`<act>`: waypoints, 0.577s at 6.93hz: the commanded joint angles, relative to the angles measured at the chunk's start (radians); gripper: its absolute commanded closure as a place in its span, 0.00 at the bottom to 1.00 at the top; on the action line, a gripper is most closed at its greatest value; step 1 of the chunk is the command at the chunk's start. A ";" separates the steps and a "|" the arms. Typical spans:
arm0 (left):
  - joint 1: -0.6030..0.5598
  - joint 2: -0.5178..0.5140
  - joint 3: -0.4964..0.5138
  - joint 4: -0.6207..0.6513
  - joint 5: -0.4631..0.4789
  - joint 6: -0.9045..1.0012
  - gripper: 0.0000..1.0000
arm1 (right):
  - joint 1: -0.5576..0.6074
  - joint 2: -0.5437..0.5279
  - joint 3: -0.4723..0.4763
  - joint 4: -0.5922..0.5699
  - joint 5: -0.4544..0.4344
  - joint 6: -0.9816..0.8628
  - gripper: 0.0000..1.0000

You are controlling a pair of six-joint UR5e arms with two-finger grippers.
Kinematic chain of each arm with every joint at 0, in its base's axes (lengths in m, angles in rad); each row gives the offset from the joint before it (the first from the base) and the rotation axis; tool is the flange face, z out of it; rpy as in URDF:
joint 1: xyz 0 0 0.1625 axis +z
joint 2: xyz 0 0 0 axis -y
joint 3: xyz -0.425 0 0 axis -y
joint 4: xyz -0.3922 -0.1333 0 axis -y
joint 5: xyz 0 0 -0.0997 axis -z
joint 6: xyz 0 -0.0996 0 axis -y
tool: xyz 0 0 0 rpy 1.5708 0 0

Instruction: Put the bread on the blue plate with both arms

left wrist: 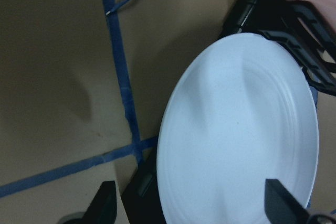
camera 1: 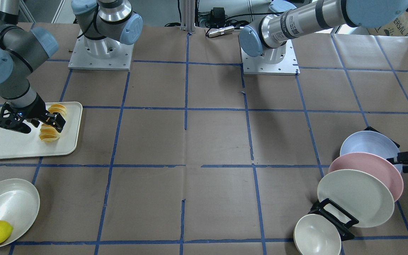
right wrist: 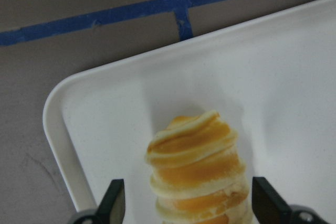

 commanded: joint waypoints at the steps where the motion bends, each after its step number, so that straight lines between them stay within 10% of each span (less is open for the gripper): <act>1: -0.012 -0.020 0.005 0.001 0.000 0.005 0.19 | -0.001 0.006 0.038 -0.036 -0.002 -0.011 0.14; 4: -0.009 -0.025 0.007 -0.001 0.029 0.007 0.49 | -0.006 0.006 0.038 -0.024 -0.051 -0.052 0.10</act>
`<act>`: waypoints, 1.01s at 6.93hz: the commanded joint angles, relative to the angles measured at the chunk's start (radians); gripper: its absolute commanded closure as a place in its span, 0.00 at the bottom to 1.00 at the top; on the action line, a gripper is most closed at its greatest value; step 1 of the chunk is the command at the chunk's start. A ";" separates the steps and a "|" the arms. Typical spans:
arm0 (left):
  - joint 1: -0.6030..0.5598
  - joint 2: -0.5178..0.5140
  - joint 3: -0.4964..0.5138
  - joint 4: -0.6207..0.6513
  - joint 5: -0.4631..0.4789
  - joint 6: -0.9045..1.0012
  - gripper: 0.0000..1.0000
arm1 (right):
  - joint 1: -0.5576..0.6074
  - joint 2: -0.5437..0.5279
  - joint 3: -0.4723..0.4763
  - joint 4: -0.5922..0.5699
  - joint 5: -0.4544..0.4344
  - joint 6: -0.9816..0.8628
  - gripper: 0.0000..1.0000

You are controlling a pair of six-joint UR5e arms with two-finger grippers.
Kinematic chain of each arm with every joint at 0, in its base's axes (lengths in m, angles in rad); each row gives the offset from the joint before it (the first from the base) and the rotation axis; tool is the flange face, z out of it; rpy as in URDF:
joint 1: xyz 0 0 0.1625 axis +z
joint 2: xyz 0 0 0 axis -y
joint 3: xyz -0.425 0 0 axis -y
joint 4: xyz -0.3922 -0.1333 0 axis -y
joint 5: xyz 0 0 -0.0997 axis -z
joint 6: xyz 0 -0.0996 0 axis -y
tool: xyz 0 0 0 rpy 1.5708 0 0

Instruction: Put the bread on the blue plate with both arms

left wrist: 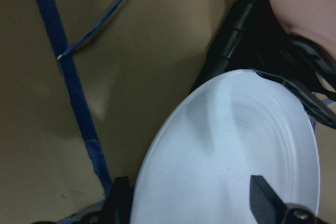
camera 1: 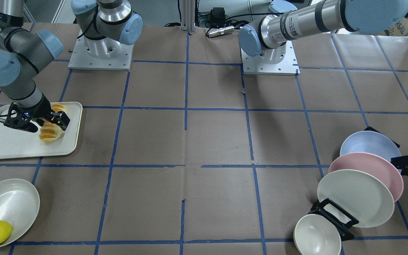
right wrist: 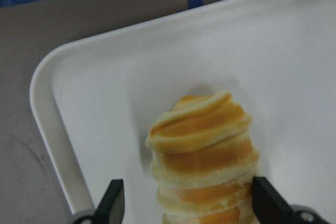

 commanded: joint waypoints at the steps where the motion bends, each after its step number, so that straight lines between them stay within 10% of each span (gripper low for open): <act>1: 0.006 -0.001 0.001 -0.003 0.026 0.002 0.74 | -0.003 0.000 0.001 0.006 -0.040 -0.023 0.10; 4: 0.006 0.005 0.003 -0.012 0.027 0.001 0.86 | -0.006 0.002 0.009 0.007 -0.042 -0.032 0.22; 7: 0.003 0.107 0.010 -0.104 0.028 0.001 0.87 | -0.024 0.035 0.009 0.000 -0.042 -0.083 0.86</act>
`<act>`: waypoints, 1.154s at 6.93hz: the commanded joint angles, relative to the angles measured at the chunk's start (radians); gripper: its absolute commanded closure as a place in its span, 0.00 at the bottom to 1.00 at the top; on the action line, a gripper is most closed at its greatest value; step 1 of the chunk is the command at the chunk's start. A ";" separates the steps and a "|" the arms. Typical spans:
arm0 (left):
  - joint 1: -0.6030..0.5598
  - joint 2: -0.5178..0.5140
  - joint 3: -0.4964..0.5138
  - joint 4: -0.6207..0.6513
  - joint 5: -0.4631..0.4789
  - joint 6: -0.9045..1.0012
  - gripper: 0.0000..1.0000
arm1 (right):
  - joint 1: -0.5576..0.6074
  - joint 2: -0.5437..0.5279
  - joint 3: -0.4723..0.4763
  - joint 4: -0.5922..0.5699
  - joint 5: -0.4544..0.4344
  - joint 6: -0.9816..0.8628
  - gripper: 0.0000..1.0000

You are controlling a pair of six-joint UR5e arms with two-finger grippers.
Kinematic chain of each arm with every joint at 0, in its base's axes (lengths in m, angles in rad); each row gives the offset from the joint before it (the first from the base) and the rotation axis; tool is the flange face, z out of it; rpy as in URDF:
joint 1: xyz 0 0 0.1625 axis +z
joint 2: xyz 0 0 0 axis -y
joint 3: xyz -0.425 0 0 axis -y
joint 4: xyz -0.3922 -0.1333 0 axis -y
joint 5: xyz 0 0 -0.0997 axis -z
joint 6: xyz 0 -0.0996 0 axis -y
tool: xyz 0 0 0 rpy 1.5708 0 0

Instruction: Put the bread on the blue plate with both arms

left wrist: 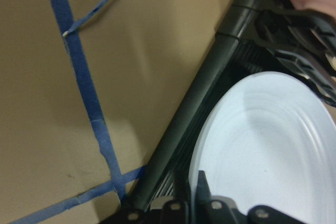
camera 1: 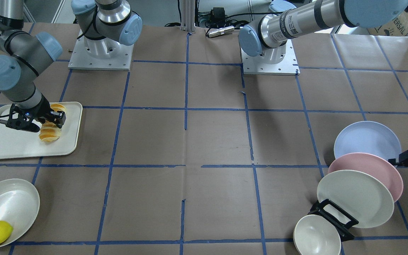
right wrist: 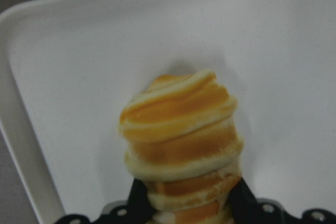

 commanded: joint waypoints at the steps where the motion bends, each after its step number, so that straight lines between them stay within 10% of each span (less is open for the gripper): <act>1: 0.000 0.106 -0.017 -0.058 -0.001 0.000 0.87 | -0.005 0.007 0.000 -0.005 0.000 -0.019 0.93; 5: -0.038 0.290 -0.045 -0.247 0.047 -0.040 0.89 | 0.001 -0.090 -0.029 0.041 0.001 -0.025 0.96; 8: -0.224 0.504 -0.245 -0.232 -0.022 -0.238 0.89 | 0.007 -0.184 -0.261 0.354 0.012 -0.024 0.95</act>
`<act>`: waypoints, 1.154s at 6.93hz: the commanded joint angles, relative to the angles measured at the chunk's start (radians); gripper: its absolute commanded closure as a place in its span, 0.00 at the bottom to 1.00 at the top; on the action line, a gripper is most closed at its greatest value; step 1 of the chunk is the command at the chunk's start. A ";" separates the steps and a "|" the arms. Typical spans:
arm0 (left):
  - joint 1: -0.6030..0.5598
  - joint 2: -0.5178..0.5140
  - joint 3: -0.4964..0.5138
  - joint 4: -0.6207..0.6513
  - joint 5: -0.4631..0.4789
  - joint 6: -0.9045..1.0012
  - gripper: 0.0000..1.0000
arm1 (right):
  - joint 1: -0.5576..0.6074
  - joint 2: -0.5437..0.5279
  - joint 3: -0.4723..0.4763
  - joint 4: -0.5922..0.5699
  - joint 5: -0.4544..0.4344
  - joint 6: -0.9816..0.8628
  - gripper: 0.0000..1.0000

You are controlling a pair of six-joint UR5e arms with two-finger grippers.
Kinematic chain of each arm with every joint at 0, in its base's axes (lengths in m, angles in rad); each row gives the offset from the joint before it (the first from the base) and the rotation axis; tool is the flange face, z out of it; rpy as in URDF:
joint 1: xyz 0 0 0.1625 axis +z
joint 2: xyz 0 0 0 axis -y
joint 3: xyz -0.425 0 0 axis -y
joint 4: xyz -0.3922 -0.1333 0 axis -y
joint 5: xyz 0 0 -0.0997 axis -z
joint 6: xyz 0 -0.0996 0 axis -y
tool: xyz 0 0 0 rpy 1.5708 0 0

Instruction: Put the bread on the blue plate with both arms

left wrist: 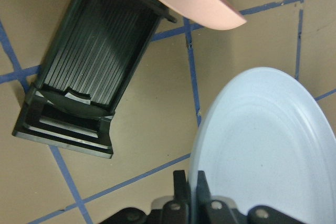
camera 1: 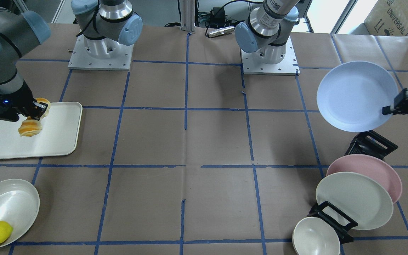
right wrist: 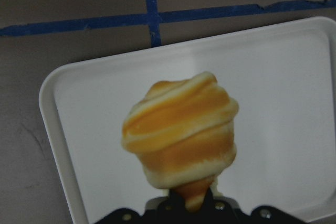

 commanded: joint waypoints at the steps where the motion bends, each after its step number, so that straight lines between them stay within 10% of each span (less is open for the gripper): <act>1: -0.136 0.117 -0.171 0.093 -0.039 -0.174 0.89 | 0.006 -0.028 -0.259 0.330 0.007 -0.002 0.95; 3: -0.248 0.132 -0.273 0.196 -0.085 -0.263 0.89 | 0.038 -0.058 -0.433 0.580 0.010 0.009 0.95; 8: -0.455 0.106 -0.385 0.355 -0.200 -0.426 0.89 | 0.427 0.006 -0.540 0.595 0.032 0.333 0.94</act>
